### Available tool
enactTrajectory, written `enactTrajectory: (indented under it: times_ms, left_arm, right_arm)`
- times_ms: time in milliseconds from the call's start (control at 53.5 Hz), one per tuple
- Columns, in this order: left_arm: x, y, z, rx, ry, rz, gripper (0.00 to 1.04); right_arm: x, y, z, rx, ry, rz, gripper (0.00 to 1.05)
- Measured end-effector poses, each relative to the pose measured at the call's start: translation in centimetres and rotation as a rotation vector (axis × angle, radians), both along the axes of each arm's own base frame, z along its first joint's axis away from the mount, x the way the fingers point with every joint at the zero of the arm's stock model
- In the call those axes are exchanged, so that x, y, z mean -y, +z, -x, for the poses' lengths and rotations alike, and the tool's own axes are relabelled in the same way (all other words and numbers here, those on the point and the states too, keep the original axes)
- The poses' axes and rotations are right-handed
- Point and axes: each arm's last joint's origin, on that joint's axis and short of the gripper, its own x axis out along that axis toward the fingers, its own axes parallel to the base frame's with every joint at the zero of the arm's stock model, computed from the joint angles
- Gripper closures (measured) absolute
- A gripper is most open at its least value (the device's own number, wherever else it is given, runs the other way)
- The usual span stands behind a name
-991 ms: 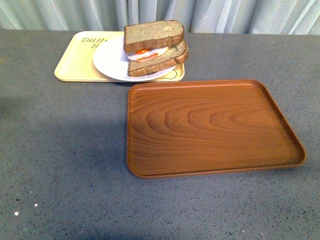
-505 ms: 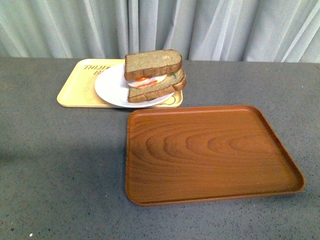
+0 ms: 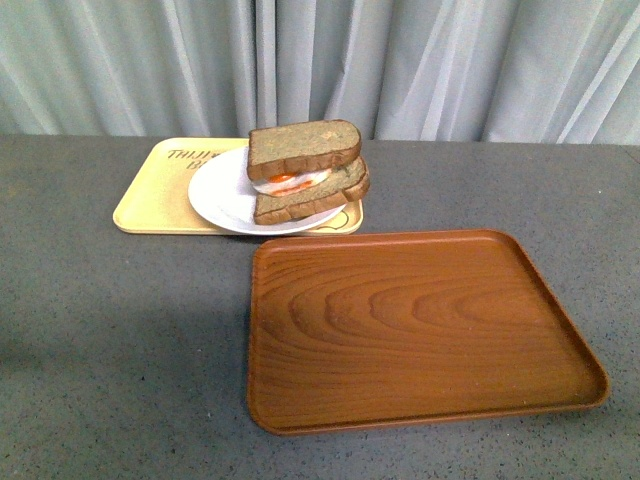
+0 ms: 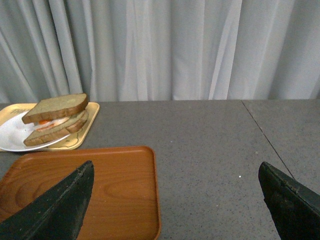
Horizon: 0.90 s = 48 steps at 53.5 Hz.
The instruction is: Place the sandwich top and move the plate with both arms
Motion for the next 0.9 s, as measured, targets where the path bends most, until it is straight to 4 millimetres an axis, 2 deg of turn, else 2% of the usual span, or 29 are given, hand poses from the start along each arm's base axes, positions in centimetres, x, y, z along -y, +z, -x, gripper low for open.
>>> enactTrajectory:
  times_ms: [355,898]
  left_arm:
    - [0.0,0.6,1.7,0.021,0.0,0.0,1.03]
    - [0.0,0.7,3.0,0.024,0.0,0.0,1.03]
  right_arm:
    - [0.0,0.0,0.0,0.0,0.0,0.0,0.09]
    - [0.0,0.0,0.0,0.0,0.0,0.0,0.09]
